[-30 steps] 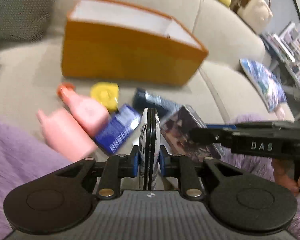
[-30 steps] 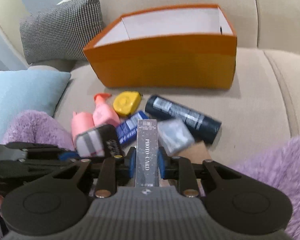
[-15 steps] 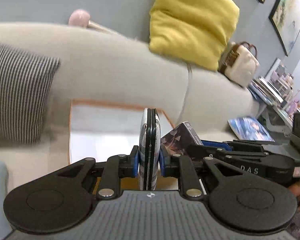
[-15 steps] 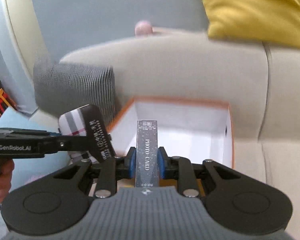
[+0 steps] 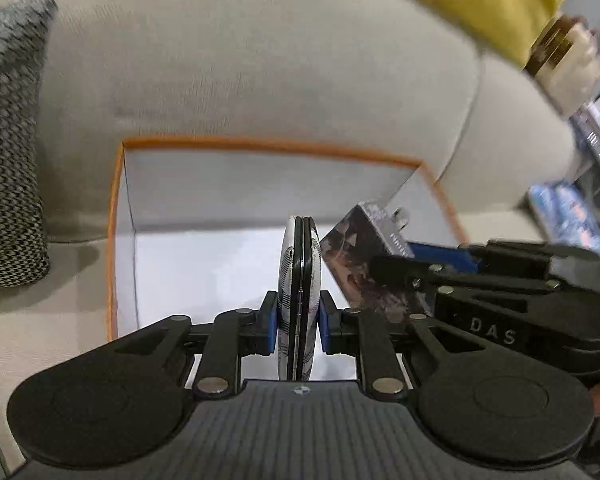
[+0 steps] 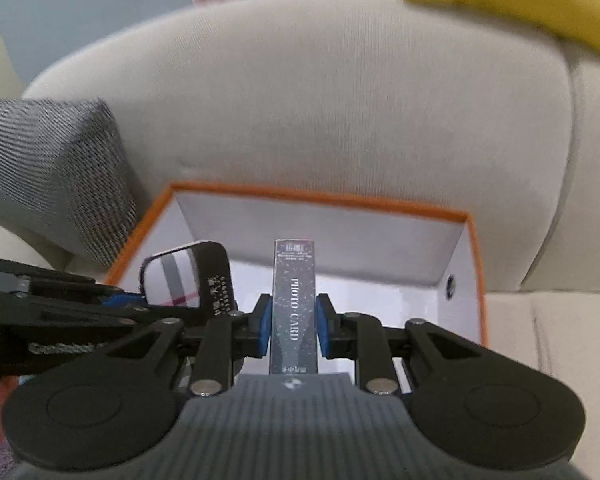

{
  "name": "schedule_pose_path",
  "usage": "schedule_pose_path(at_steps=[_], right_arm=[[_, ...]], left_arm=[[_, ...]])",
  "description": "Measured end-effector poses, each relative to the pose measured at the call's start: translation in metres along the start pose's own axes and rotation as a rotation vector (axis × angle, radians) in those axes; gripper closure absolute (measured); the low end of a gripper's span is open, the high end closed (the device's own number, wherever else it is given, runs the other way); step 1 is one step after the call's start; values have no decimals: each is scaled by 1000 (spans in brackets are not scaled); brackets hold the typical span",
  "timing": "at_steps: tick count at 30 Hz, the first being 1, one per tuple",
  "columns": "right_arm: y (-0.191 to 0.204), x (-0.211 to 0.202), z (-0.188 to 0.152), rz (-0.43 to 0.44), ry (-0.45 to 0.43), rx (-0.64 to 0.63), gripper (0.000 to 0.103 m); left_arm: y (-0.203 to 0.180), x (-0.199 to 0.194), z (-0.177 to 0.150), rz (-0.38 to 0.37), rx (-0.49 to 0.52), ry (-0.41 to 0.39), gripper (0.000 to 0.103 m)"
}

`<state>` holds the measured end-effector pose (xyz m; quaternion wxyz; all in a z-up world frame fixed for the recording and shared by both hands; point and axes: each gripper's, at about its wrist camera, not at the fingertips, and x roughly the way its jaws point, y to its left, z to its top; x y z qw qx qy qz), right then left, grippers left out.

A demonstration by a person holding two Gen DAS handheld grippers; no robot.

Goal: Organize rigid objects
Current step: 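Carry both items into the orange box and lower them inside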

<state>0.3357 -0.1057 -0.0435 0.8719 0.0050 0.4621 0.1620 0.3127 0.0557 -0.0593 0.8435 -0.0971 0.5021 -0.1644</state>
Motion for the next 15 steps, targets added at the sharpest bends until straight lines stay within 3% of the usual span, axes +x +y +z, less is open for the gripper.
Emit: schedule_pose_path(at_steps=[6, 10, 15], right_arm=[[-8, 29, 2, 4, 58, 19, 80], [-12, 42, 4, 17, 78, 26, 80], [-16, 52, 8, 25, 95, 44, 80]], left_arm=[[0, 41, 4, 33, 19, 105, 81], [-3, 52, 8, 46, 7, 110, 80], [-6, 58, 10, 154, 54, 98, 73]])
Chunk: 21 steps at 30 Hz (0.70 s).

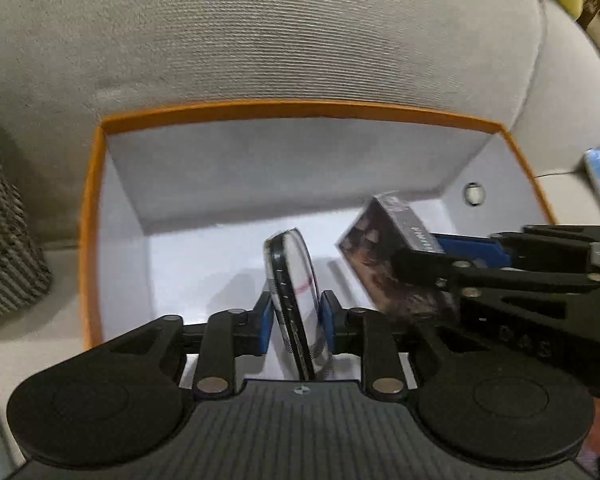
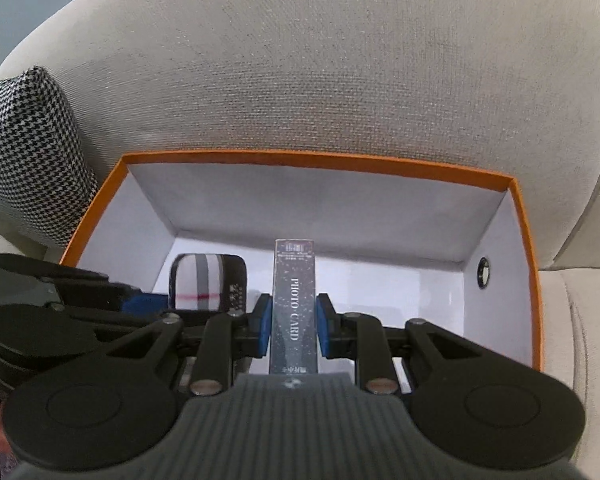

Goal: Organize rigid objects
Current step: 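Carry both items into the orange box and lower them inside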

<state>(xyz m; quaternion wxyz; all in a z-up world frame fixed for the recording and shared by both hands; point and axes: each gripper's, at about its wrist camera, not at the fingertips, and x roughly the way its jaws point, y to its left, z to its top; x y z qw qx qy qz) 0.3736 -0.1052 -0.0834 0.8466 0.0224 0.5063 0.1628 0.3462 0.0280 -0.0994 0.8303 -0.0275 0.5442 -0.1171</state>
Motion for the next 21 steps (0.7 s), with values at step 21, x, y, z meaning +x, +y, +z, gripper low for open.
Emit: schedule_pose_path(at_steps=[21], right_arm=[[7, 8, -5, -37, 79, 42, 79]], left_arm=[[30, -83, -14, 46, -121, -254, 36]])
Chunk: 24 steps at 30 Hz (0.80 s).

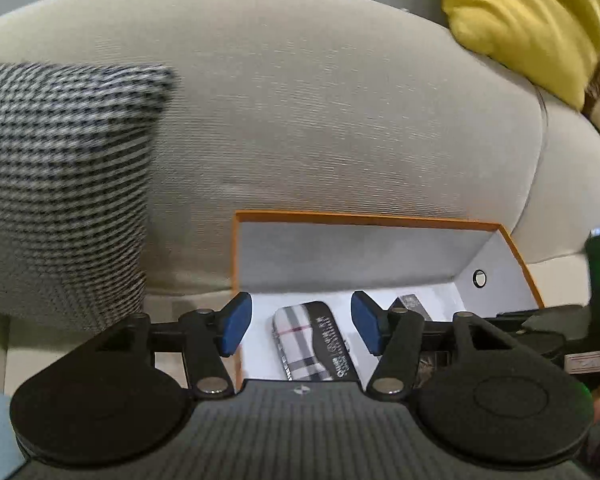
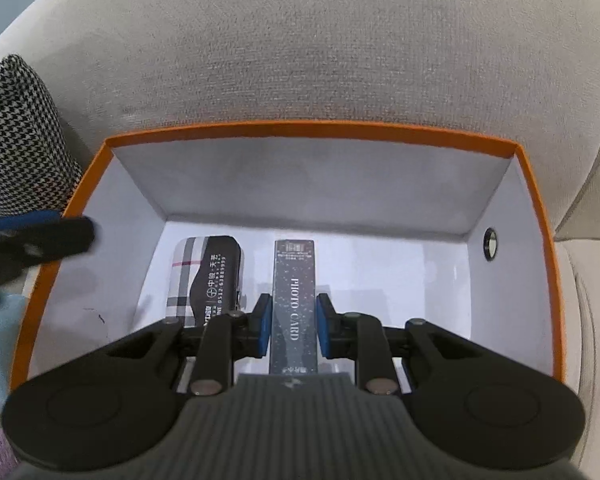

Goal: Organize rigid objects
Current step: 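Open the left gripper on the glasses case while the right gripper releases the photo card box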

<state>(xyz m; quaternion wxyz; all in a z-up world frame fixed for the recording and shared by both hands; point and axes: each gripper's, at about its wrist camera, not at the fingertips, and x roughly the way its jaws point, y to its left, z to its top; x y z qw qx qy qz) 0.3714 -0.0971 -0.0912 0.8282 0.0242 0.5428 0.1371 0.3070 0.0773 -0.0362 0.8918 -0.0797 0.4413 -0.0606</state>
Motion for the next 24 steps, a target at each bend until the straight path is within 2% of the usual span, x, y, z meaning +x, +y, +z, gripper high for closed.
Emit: schedule_pose_path(at_steps=[3, 7, 11, 14, 19, 24], right_arm=[[5, 7, 1, 11, 26, 12, 79], [11, 15, 4, 10, 31, 37, 79], [16, 25, 9, 55, 53, 84, 79], [20, 29, 12, 70, 43, 98, 79], [17, 36, 18, 150, 72, 189, 79], [17, 41, 22, 180, 67, 198, 79]], left_arm=[[12, 3, -3, 3, -33, 48, 37], [22, 12, -12, 2, -58, 98, 53], [26, 17, -25, -14, -67, 108, 71], [27, 17, -30, -14, -71, 98, 73], [34, 14, -37, -19, -76, 83, 75], [38, 15, -38, -17, -63, 85, 76]])
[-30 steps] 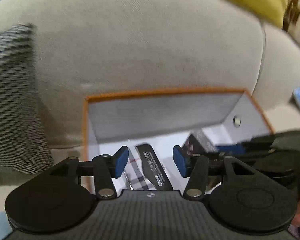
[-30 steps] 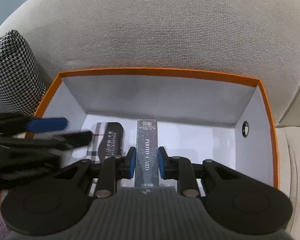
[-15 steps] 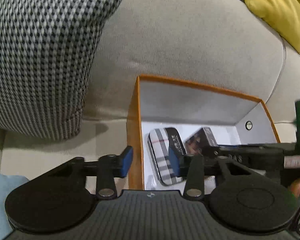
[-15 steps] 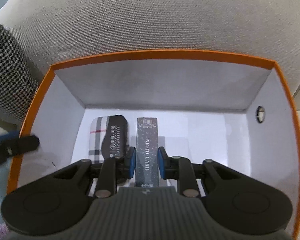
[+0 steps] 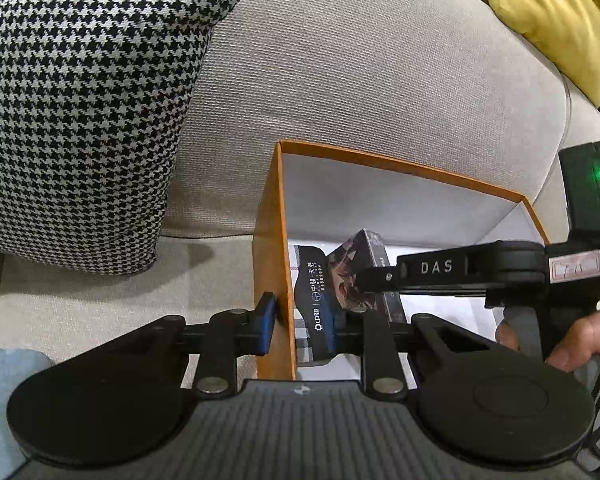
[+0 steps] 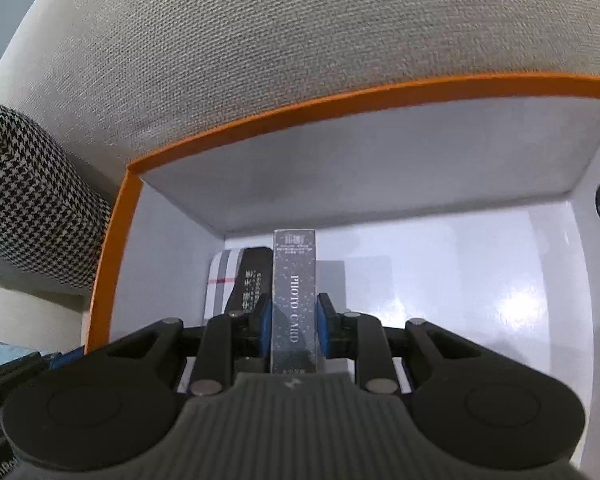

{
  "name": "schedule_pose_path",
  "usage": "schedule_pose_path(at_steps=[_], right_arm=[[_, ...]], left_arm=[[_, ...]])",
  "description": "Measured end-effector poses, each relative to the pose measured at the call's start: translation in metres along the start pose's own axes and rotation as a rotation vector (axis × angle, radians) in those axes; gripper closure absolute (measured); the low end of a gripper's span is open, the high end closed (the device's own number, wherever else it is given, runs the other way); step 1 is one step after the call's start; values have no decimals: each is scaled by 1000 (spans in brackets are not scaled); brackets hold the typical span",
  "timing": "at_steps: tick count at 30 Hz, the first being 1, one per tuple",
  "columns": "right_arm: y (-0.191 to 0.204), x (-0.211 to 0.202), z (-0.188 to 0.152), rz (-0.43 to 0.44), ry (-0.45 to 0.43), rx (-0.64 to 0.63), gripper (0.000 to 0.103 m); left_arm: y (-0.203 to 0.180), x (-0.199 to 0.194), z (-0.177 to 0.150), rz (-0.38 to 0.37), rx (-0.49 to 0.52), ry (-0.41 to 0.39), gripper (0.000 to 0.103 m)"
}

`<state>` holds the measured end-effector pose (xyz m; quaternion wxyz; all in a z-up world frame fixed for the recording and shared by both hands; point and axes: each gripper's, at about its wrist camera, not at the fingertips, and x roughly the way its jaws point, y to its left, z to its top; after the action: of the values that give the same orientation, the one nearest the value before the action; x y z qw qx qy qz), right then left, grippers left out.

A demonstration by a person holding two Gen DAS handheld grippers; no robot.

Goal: Organize rigid objects
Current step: 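Open the left gripper on the glasses case while the right gripper releases the photo card box, then withdraw both grippers from the box toward the remaining items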

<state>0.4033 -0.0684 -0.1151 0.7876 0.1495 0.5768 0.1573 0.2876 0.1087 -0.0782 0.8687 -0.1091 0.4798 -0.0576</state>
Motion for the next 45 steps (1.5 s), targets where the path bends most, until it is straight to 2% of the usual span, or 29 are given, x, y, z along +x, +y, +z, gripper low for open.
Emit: schedule_pose_path(at_steps=[6, 9, 11, 15, 20, 21, 23, 25, 27, 31, 33, 35, 38, 40, 45], right_arm=[[-13, 2, 12, -2, 57, 4, 78], [-12, 1, 16, -68, 75, -61, 70], [-13, 4, 17, -122, 86, -105, 70], [-15, 13, 18, -123, 146, -141, 68], [-3, 7, 13, -131, 162, -334, 62], [-2, 5, 11, -127, 169, -372, 63], [0, 2, 8, -109, 192, -427, 63], [-6, -1, 7, -94, 212, -455, 64], [-8, -2, 6, -76, 233, -478, 63], [-8, -4, 2, -40, 255, -552, 63], [-10, -4, 3, -39, 261, -577, 63], [-8, -2, -1, -40, 266, -593, 63], [-13, -2, -1, -16, 282, -594, 65], [-12, 7, -3, 9, 293, -585, 74], [-9, 21, -4, 8, 291, -629, 73]], left_arm=[[-8, 8, 7, 15, 51, 38, 75], [-11, 12, 8, 29, 66, 47, 75], [-13, 13, 9, 30, 67, 50, 74], [-17, 12, 10, 45, 96, 35, 69], [-36, -16, 21, 123, 263, -23, 67], [-41, -23, 25, 124, 300, -33, 67], [-53, -36, 32, 76, 369, -25, 67], [-68, -38, 38, -7, 418, 47, 68], [-83, -26, 39, -42, 458, 143, 70], [-100, 22, 33, 5, 545, 360, 76], [-103, 42, 31, 45, 577, 438, 77], [-106, 59, 32, 53, 572, 509, 77], [-101, 75, 31, 36, 523, 590, 77], [-98, 86, 28, 50, 491, 625, 77], [-97, 106, 23, 86, 485, 647, 77]])
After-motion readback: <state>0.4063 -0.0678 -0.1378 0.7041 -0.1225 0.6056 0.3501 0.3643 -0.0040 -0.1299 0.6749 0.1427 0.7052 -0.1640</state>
